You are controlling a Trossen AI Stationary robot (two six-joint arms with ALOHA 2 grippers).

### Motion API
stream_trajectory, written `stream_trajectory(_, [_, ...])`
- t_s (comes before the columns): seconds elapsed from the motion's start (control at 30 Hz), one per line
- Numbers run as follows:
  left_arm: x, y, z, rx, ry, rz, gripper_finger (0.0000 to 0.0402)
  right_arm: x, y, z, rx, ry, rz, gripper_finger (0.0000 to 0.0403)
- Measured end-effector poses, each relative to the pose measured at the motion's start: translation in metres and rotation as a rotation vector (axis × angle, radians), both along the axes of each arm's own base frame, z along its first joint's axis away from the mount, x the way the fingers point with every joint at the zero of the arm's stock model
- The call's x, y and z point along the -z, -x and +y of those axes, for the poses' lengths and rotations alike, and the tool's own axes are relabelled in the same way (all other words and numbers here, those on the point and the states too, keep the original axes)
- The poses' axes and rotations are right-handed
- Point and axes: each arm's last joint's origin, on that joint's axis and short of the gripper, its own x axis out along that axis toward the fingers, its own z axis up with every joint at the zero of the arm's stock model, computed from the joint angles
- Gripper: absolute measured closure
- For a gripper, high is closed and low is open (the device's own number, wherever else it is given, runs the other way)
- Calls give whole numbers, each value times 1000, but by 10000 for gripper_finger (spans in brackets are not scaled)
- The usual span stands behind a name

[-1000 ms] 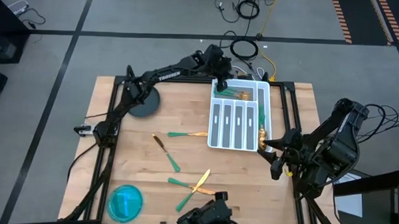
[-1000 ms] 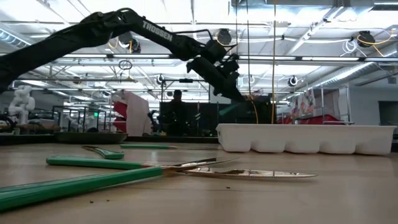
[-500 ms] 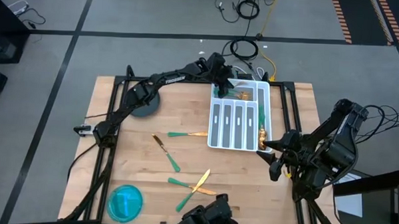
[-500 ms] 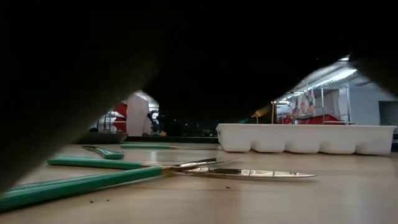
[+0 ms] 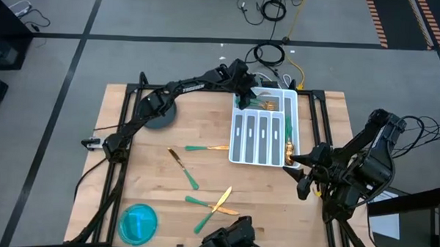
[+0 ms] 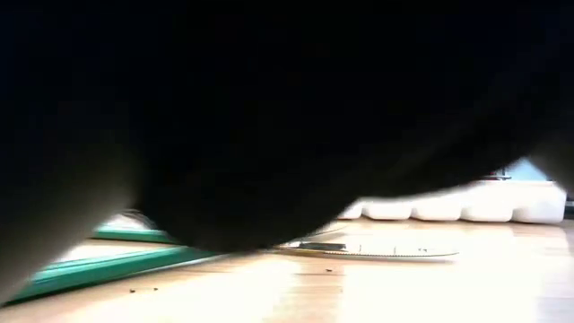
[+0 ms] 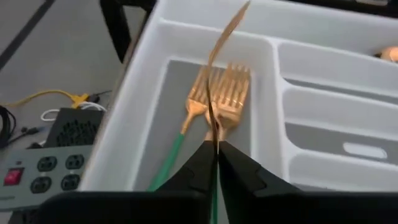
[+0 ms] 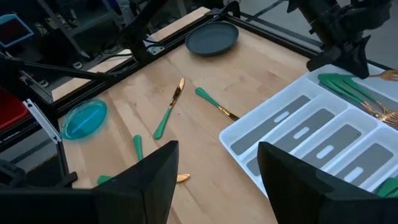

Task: Sort silverware
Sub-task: Put the green fork into the silverware tray, then put the green knife into the silverware tray

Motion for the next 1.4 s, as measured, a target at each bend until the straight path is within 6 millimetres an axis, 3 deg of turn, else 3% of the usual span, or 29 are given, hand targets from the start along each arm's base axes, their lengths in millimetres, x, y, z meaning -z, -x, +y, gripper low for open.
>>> stream_trajectory(0.2, [4, 1, -4, 34, -9, 47, 333, 0, 0, 0, -6, 8, 5, 190])
stream_trajectory(0.37, [5, 1, -4, -10, -52, 68, 329, 0, 0, 0, -13, 18, 11, 190])
stream_trajectory(0.43, [-4, 0, -7, -25, -71, 67, 329, 0, 0, 0, -16, 22, 14, 190])
stream_trajectory(0.5, [-26, 0, -13, -27, -88, 51, 329, 0, 0, 0, -17, 25, 15, 190])
stream_trajectory(0.63, [-112, 18, -34, -26, -111, 4, 328, 0, 1, -1, -24, 38, 24, 190])
stream_trajectory(0.77, [-193, 63, -76, -33, -57, 13, 329, 2, 2, -2, -45, 60, 70, 186])
stream_trajectory(0.87, [-246, 109, -125, 65, -88, 66, 329, 3, 4, -4, -42, 78, 94, 179])
stream_trajectory(0.97, [-283, 152, -171, 119, -55, 98, 329, 3, 5, -8, -37, 114, 118, 175])
stream_trajectory(1.07, [-292, 178, -203, 106, 68, 199, 329, 4, 3, -12, -11, 128, 130, 176])
stream_trajectory(1.17, [-294, 190, -234, 137, 166, 287, 329, 4, -5, -20, 9, 159, 163, 179])
stream_trajectory(1.4, [-318, 200, -307, 314, 158, 142, 329, 8, -40, -39, -11, 296, 280, 181])
